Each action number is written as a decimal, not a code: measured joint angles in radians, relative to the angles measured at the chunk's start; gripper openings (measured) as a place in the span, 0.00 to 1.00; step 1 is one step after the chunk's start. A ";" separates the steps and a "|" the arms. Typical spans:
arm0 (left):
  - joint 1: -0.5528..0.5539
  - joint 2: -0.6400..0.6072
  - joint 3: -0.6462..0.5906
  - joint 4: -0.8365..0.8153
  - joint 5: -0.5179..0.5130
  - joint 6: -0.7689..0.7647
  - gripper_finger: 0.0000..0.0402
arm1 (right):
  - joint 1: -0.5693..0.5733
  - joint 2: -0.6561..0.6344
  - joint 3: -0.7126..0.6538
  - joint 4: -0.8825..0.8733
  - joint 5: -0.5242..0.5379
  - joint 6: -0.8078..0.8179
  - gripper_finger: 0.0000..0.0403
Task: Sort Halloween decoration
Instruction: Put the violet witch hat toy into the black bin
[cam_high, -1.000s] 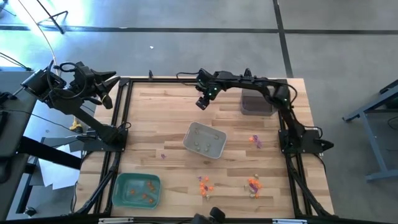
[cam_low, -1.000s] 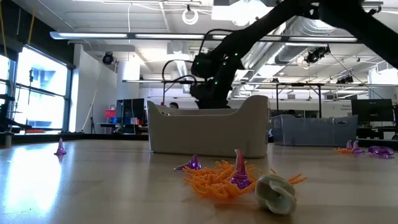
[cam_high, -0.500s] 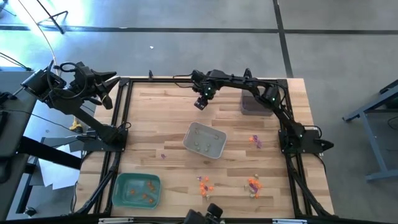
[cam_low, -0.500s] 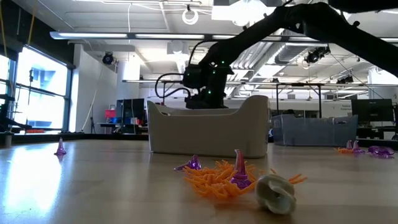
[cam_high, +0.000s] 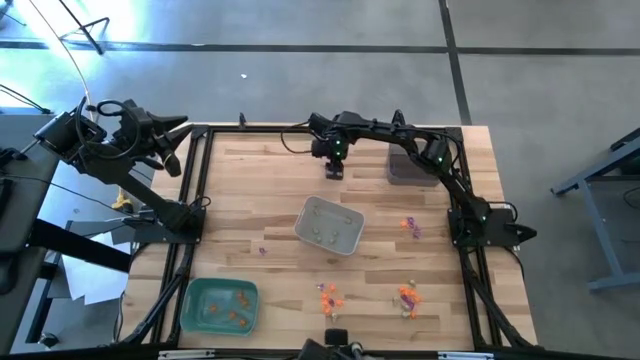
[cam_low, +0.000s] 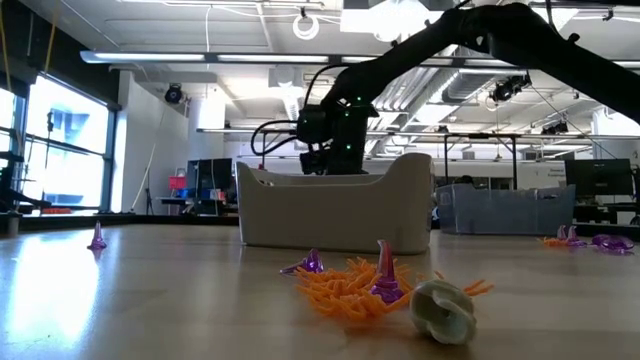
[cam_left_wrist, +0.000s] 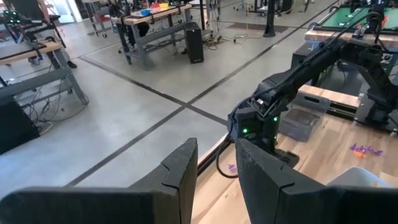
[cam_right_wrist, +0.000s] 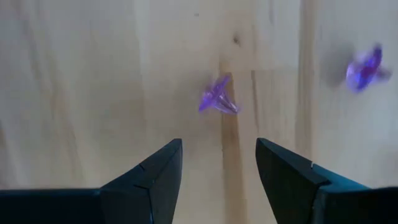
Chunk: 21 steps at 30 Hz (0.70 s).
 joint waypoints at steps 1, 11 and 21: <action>0.000 0.000 0.000 0.000 0.004 -0.001 0.24 | 0.002 0.000 0.000 0.002 0.011 -0.056 0.49; 0.000 0.000 0.000 0.000 0.007 -0.042 0.24 | 0.023 0.000 0.000 0.047 0.098 -0.406 0.49; 0.000 0.000 0.000 0.000 0.003 -0.056 0.24 | 0.024 0.000 0.000 0.103 0.025 -0.414 0.49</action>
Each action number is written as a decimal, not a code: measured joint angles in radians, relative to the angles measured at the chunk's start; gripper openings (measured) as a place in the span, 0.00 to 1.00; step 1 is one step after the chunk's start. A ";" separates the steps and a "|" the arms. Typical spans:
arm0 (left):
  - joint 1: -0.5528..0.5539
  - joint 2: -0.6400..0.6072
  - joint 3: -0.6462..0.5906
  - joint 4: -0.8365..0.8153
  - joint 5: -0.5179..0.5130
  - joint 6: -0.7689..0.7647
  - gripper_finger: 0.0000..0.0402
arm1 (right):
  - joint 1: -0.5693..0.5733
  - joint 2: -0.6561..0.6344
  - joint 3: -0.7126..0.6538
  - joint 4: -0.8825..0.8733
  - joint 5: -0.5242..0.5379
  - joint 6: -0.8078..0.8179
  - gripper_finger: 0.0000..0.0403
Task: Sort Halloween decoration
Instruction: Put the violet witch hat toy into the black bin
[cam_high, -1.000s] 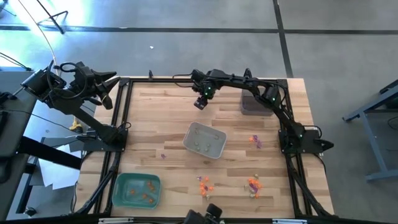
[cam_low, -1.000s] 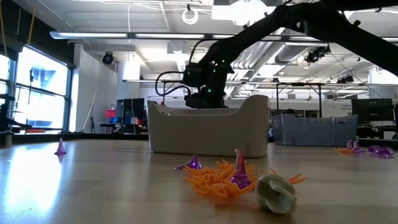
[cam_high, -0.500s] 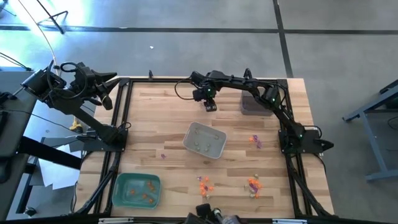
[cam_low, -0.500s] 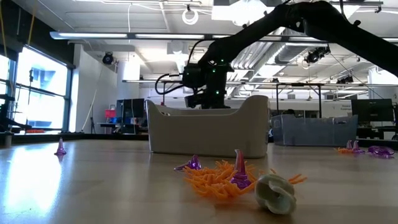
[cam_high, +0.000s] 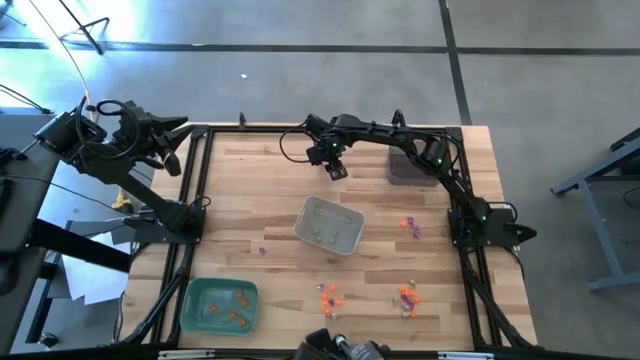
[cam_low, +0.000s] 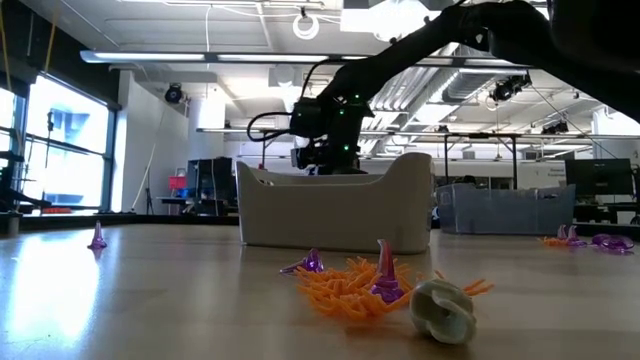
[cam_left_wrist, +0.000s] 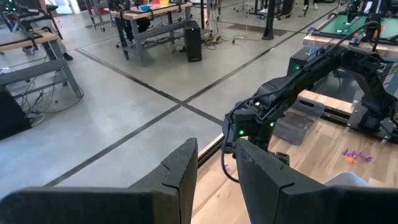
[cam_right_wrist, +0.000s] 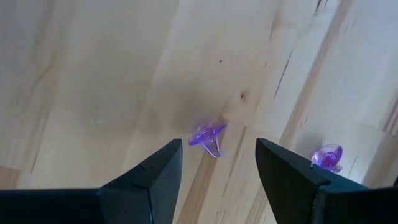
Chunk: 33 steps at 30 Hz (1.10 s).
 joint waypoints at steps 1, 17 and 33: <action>0.000 0.000 0.000 0.000 -0.001 -0.006 0.24 | 0.000 0.000 0.000 -0.001 0.001 0.000 0.49; 0.000 0.000 0.000 0.000 -0.002 -0.017 0.24 | 0.000 0.000 -0.001 0.043 0.004 0.228 0.49; 0.000 0.000 0.000 0.000 0.004 -0.033 0.24 | -0.043 0.045 0.002 0.043 -0.007 0.702 0.45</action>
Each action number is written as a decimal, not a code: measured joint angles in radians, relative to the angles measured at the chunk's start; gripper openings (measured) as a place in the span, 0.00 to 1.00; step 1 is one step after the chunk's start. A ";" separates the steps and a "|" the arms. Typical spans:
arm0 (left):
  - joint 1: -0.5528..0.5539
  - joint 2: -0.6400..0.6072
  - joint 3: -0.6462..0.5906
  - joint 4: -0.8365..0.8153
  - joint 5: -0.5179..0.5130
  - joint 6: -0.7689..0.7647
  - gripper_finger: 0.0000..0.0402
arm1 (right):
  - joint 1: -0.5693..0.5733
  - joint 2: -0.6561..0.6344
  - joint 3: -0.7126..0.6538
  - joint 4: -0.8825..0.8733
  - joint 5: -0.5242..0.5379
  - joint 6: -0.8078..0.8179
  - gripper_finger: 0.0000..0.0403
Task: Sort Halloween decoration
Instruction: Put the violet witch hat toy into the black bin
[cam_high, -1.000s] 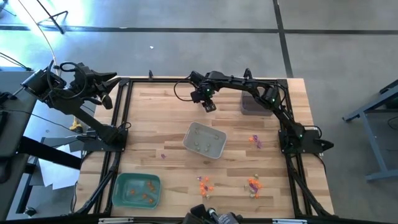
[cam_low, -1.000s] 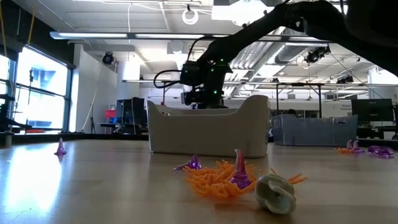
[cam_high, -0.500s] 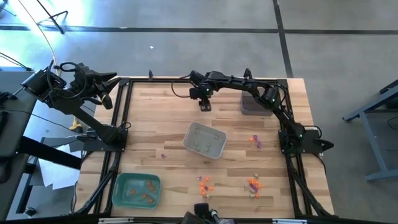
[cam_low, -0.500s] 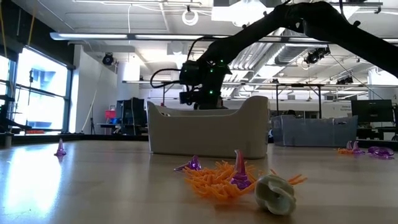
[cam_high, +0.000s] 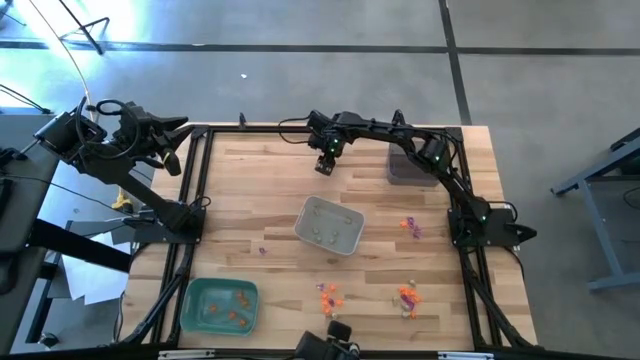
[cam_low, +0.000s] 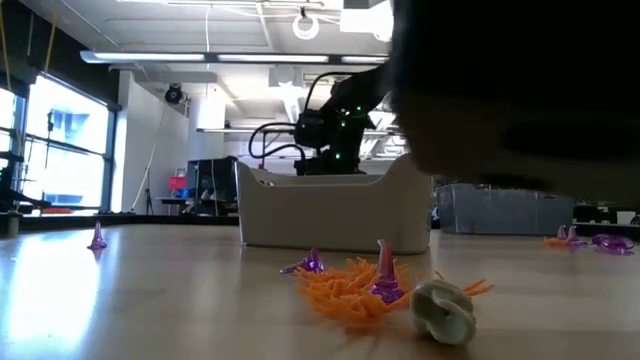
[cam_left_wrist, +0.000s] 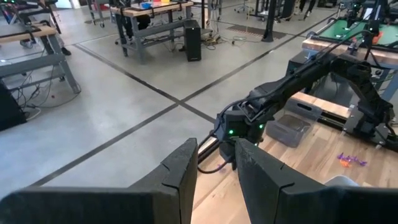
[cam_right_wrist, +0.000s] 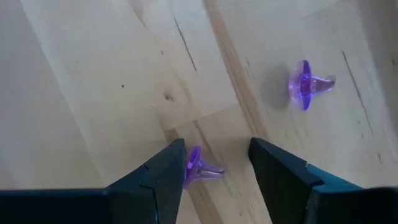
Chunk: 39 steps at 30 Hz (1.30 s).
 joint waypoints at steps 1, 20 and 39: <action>0.000 0.000 0.000 0.000 0.000 0.000 0.24 | 0.000 0.000 0.000 -0.001 0.002 0.008 0.44; 0.000 0.000 0.000 0.000 0.000 -0.005 0.24 | -0.008 0.003 0.000 -0.047 0.022 0.027 0.26; 0.000 0.000 0.000 0.000 0.000 -0.008 0.24 | -0.019 0.008 0.112 -0.092 -0.059 0.050 0.06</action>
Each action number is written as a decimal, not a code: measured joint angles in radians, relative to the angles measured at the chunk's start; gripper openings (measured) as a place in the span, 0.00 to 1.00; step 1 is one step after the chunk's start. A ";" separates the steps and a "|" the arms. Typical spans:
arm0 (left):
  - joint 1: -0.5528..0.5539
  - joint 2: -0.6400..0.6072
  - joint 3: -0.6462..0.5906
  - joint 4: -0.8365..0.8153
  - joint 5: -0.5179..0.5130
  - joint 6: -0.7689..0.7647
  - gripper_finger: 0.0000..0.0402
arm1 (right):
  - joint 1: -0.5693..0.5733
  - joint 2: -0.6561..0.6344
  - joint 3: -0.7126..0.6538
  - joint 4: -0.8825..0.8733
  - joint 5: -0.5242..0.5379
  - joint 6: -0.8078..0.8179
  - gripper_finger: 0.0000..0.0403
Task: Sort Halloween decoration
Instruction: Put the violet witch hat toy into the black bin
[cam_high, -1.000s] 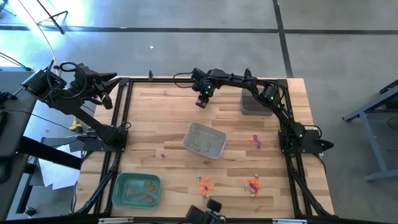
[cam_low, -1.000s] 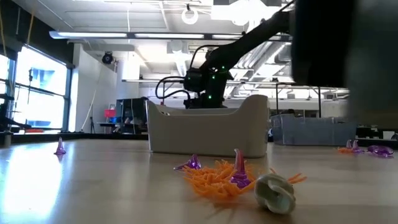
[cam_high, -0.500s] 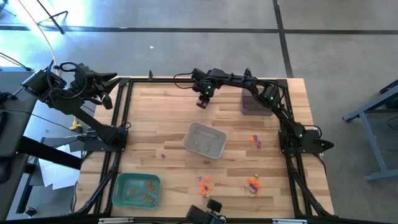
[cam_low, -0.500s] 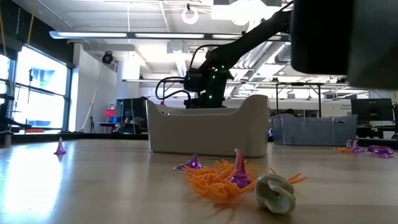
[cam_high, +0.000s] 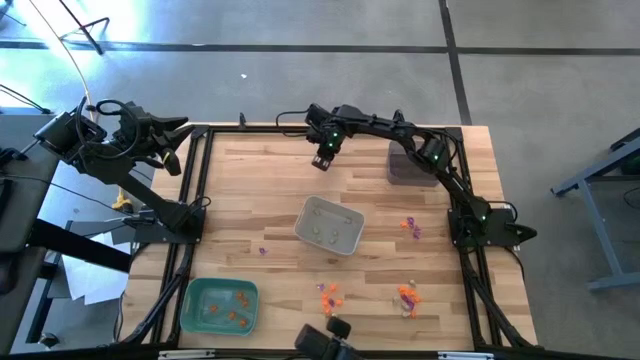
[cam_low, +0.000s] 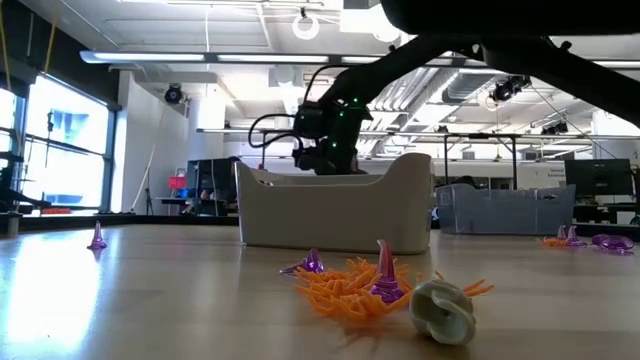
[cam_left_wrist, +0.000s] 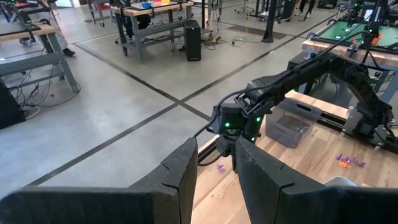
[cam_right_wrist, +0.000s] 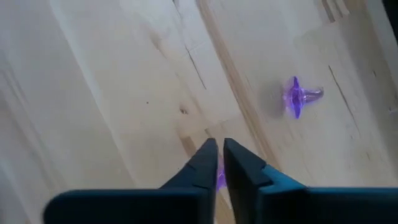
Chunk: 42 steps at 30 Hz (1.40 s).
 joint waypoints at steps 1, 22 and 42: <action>0.000 0.000 0.000 0.000 0.000 0.000 0.24 | -0.001 0.000 0.001 -0.002 -0.011 0.000 0.04; 0.000 0.000 0.000 0.000 0.051 0.000 0.24 | -0.002 -0.004 -0.004 -0.142 0.044 -0.535 0.35; 0.000 0.000 0.000 0.000 0.067 -0.003 0.24 | -0.028 -0.004 -0.004 -0.194 -0.047 -0.735 0.33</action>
